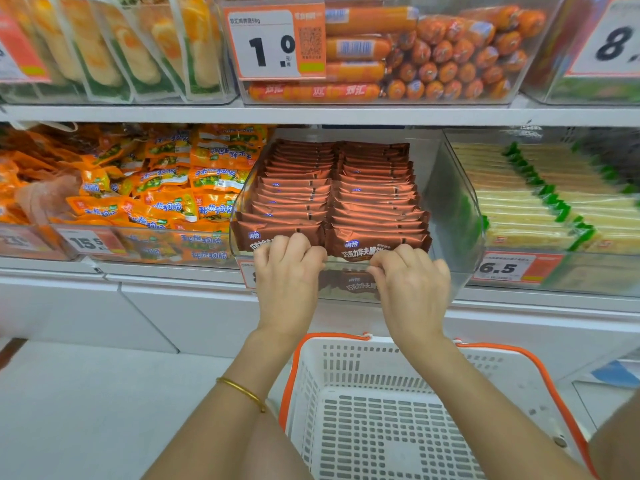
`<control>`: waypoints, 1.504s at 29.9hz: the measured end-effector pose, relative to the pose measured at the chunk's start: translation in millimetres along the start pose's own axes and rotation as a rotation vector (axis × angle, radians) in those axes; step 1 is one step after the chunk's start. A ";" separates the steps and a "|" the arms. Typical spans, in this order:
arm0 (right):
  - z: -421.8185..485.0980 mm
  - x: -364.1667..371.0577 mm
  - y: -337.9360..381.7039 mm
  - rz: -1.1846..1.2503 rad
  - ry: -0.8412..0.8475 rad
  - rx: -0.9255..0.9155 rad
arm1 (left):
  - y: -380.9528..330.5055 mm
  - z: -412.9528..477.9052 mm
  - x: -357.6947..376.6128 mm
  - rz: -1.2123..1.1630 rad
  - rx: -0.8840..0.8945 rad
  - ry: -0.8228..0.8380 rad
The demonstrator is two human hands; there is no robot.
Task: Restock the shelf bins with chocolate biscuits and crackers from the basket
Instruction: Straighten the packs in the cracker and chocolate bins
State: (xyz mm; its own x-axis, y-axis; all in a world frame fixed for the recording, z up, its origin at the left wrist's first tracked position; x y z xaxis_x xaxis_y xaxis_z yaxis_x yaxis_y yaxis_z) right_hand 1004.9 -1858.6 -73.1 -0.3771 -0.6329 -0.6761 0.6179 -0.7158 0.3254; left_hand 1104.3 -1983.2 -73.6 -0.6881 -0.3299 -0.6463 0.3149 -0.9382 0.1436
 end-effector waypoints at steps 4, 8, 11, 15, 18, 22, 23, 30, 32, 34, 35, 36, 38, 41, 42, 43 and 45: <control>7.9 6.4 -1.2 0.005 -0.022 0.005 | 2.0 6.7 9.6 0.005 -0.008 0.010; 17.1 9.1 -1.6 0.012 -0.072 0.002 | 4.4 14.4 14.2 -0.001 -0.002 -0.008; 23.2 11.0 -3.9 -0.009 -0.086 0.003 | 5.0 22.0 17.8 -0.010 0.021 -0.003; 32.2 21.1 -3.3 -0.019 -0.072 -0.019 | 9.3 31.0 19.2 0.029 -0.012 -0.043; 37.5 30.7 -0.7 -0.043 -0.032 0.003 | 21.3 71.9 0.3 0.039 -0.006 -0.216; 34.5 37.8 -3.7 -0.113 0.016 0.031 | 15.9 85.2 -5.8 0.065 0.057 -0.261; 34.8 38.1 -4.3 -0.117 0.018 0.031 | 13.7 76.4 -2.2 0.055 0.055 -0.248; 31.5 30.6 -9.3 0.010 -0.041 -0.005 | 8.7 27.2 19.8 0.097 -0.024 -0.104; 31.8 26.1 -20.0 0.028 -0.049 0.043 | 6.1 26.9 23.5 0.113 -0.008 -0.093; 32.1 23.7 -32.0 0.000 -0.038 0.105 | 5.8 27.3 27.0 0.124 0.019 -0.076; 31.6 23.6 -35.7 -0.026 -0.031 0.119 | 6.5 26.6 28.0 0.133 0.023 -0.070; 31.2 23.4 -38.1 -0.047 -0.023 0.125 | 7.0 26.3 28.6 0.145 0.022 -0.068; 31.9 23.4 -39.0 -0.064 -0.006 0.124 | 8.8 25.5 29.9 0.153 0.021 -0.063; 36.4 22.4 -36.9 -0.070 0.016 0.122 | 11.0 24.2 32.7 0.152 0.029 -0.041; 37.2 21.9 -36.5 -0.080 0.024 0.119 | 11.0 24.0 32.8 0.153 0.029 -0.031; 37.4 21.3 -36.5 -0.087 0.026 0.113 | 10.8 23.9 33.3 0.157 0.028 -0.022; 37.2 20.7 -37.1 -0.089 0.022 0.098 | 9.7 24.0 33.3 0.165 0.015 0.006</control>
State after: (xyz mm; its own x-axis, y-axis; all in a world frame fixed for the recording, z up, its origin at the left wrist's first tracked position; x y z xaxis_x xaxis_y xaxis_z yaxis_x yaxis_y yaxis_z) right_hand 948.5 -1856.1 -74.6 -0.4112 -0.5598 -0.7194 0.5123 -0.7947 0.3256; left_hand 1068.7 -2005.8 -75.7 -0.6238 -0.4794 -0.6173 0.4140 -0.8726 0.2593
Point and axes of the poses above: each hand's wrist, its own z-axis towards the middle knuckle, its own x-axis out of the palm, y = z × x, the point moved 3 cm from there along z, towards the middle knuckle, and after that the axes turned 15 degrees about x, right-handed, at the moved point
